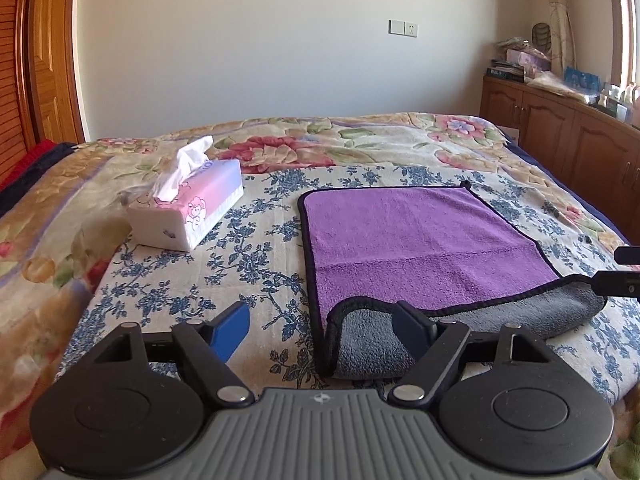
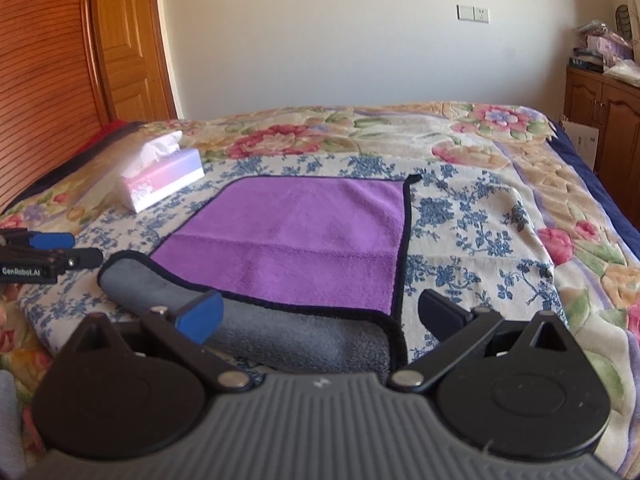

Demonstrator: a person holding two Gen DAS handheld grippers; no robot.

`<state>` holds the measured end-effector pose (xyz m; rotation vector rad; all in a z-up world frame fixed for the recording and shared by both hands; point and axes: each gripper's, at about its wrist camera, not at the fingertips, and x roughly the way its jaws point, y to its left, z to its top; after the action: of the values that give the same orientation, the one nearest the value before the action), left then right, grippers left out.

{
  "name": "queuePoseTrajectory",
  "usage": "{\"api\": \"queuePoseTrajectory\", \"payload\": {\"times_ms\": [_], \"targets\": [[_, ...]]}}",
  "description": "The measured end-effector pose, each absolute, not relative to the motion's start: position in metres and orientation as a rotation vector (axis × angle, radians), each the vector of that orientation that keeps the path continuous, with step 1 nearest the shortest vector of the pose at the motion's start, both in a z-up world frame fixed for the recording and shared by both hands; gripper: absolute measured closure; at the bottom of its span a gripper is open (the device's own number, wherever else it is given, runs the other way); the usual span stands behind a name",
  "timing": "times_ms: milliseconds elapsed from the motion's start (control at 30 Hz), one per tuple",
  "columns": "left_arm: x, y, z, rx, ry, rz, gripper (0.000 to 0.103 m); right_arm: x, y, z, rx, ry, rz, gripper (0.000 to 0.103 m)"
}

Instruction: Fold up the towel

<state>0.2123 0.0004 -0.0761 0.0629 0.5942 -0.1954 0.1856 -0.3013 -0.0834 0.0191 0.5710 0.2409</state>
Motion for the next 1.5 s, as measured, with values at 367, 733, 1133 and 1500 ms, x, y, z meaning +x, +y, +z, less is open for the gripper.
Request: {"api": "queuePoseTrajectory", "payload": {"times_ms": [367, 733, 1133, 1500], "targets": [[0.23, -0.003, -0.085, 0.051, 0.635, -0.237, 0.048, 0.205, -0.311, -0.097, 0.035, 0.638, 0.221, 0.012], [0.234, -0.005, -0.09, 0.053, 0.66, -0.25, 0.059, 0.216, -0.32, -0.106, 0.069, 0.713, 0.207, 0.023], [0.234, -0.006, -0.093, 0.059, 0.672, -0.251, 0.059, 0.22, -0.326, -0.105, 0.084, 0.764, 0.215, 0.044], [0.233, -0.008, -0.094, 0.064, 0.68, -0.269, 0.092, 0.22, -0.331, -0.098, 0.069, 0.778, 0.218, 0.092]]}}
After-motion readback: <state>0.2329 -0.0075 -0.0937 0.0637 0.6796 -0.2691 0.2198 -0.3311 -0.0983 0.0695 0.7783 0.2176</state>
